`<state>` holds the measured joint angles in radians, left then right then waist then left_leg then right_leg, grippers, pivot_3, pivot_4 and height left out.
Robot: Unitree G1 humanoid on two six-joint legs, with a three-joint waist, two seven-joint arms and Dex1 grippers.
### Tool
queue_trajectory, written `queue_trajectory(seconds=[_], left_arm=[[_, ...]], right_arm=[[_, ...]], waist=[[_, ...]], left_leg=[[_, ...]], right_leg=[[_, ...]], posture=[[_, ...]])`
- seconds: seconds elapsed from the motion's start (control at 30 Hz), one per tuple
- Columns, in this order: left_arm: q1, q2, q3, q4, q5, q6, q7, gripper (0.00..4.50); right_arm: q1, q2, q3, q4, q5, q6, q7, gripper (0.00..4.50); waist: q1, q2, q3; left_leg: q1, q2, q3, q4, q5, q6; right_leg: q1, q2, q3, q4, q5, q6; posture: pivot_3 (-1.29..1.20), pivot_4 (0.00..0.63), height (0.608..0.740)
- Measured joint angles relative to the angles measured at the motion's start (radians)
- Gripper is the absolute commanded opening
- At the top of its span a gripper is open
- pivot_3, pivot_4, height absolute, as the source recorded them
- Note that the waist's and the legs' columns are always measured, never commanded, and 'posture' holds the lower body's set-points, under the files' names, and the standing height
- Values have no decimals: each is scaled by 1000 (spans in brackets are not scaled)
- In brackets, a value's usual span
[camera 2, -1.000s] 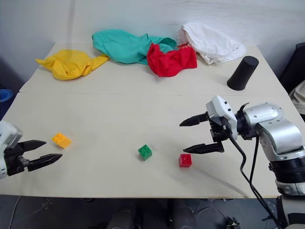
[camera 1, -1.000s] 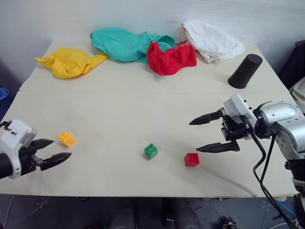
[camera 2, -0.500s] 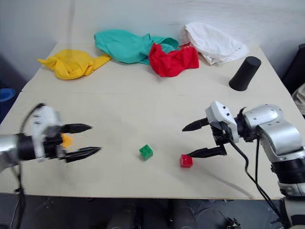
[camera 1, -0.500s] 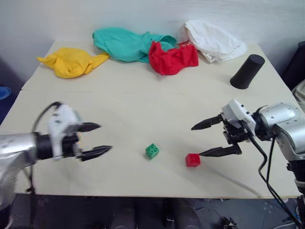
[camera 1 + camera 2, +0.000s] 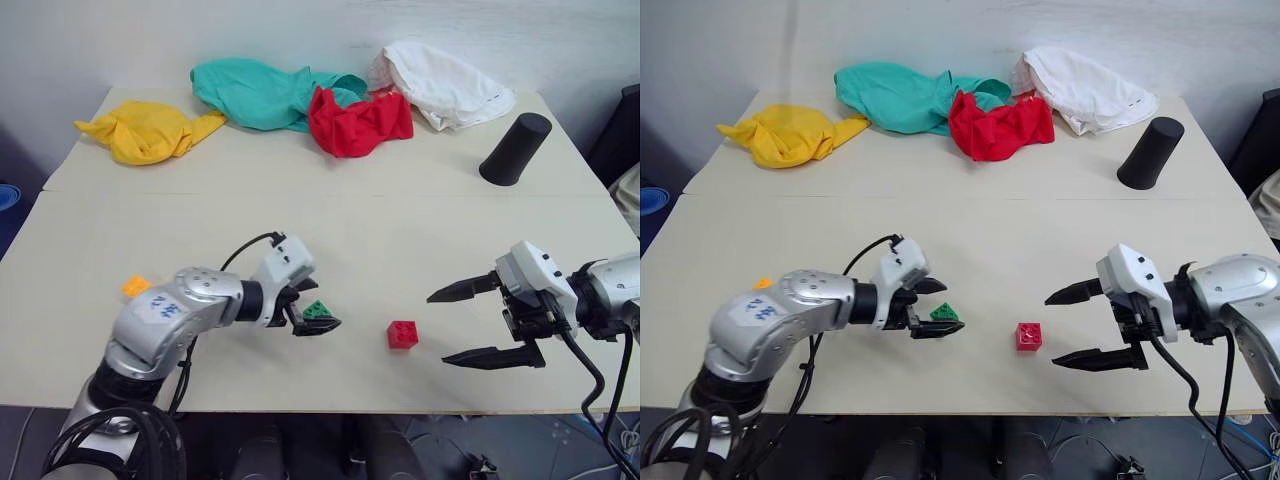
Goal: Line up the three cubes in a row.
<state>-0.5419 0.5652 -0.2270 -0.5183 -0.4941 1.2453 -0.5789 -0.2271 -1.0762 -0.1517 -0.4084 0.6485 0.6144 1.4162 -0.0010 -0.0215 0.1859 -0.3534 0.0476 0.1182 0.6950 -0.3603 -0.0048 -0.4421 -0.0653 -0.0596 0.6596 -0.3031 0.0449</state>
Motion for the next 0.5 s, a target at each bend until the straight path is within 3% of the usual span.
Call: queue_trajectory(seconds=[0.3, 0.4, 0.5], left_arm=[[-39, 0, -164, 47, 72, 1, 46, 4492], [-39, -13, -168, 37, 71, 12, 53, 3938], [-39, -11, -168, 37, 73, 12, 54, 2963]], right_arm=[[8, -1, -18, -26, 9, -2, -61, 4500], [-9, -1, -9, -24, 8, -6, -68, 4500], [-23, 2, 0, -22, 7, -15, -75, 4500]], waist=[[2, 0, 0], [1, 0, 0], [2, 0, 0]], left_leg=[[0, 0, 0, 0, 0, 0], [0, 0, 0, 0, 0, 0], [0, 0, 0, 0, 0, 0]], right_leg=[[0, 0, 1, 0, 0, 0], [0, 0, 1, 0, 0, 0], [0, 0, 1, 0, 0, 0]], posture=[[0, 150, 740], [0, 150, 740], [0, 150, 740]])
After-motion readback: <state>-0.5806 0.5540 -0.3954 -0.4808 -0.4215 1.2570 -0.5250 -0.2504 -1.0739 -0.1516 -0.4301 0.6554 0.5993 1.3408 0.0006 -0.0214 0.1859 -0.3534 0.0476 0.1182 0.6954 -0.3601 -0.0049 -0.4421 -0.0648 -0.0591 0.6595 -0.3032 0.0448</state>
